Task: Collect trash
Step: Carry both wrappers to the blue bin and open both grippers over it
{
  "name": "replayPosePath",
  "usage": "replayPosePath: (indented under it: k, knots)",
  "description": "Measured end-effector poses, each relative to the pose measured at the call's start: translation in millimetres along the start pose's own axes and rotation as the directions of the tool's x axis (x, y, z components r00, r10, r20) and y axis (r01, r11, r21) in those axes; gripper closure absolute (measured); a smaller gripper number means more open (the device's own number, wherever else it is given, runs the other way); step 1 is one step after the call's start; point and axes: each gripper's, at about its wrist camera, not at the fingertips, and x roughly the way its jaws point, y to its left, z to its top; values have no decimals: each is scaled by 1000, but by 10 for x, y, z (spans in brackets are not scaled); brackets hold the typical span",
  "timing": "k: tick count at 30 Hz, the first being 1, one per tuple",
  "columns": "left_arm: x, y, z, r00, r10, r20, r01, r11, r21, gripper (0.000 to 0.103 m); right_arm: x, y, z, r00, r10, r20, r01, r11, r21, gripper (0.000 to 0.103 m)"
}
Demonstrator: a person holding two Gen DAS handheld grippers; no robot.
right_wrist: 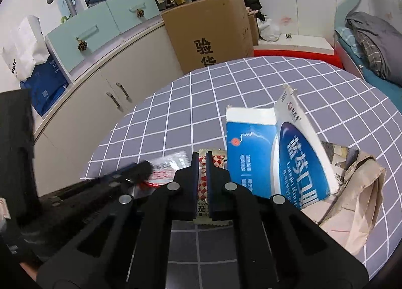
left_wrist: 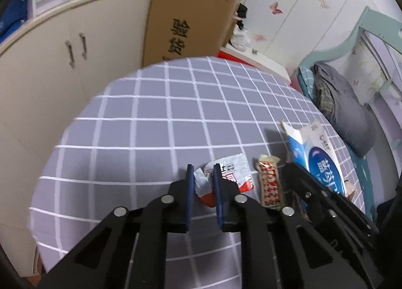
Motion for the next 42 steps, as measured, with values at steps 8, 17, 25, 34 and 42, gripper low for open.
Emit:
replayPosePath:
  k: [8,17,25,34,42]
  knots:
    - [-395,412,2,992,78,95,-74,996,-42,90,141,112,-18,995,-70,-68,67,997,-32,93]
    - [-616,777,-109,992,77,98,-70,995,-72,90,247,242,-44,987,-116,-109,110,992,-57,65]
    - [-876,1088,-233,990,72,118,-60,993,-104,90,239,288,-70,975,-209,-80,199,974,-112,94]
    - [-1290,1773,-491,979,130,158,-99,977,-190,90,-14,1370,-314,995,50,-91,-68,976,-208,94]
    - [-1681,2830,-1027,954,258,153,-196,922,-335,90,99,2665,-916,941,255,-223,-316,897,-309,94]
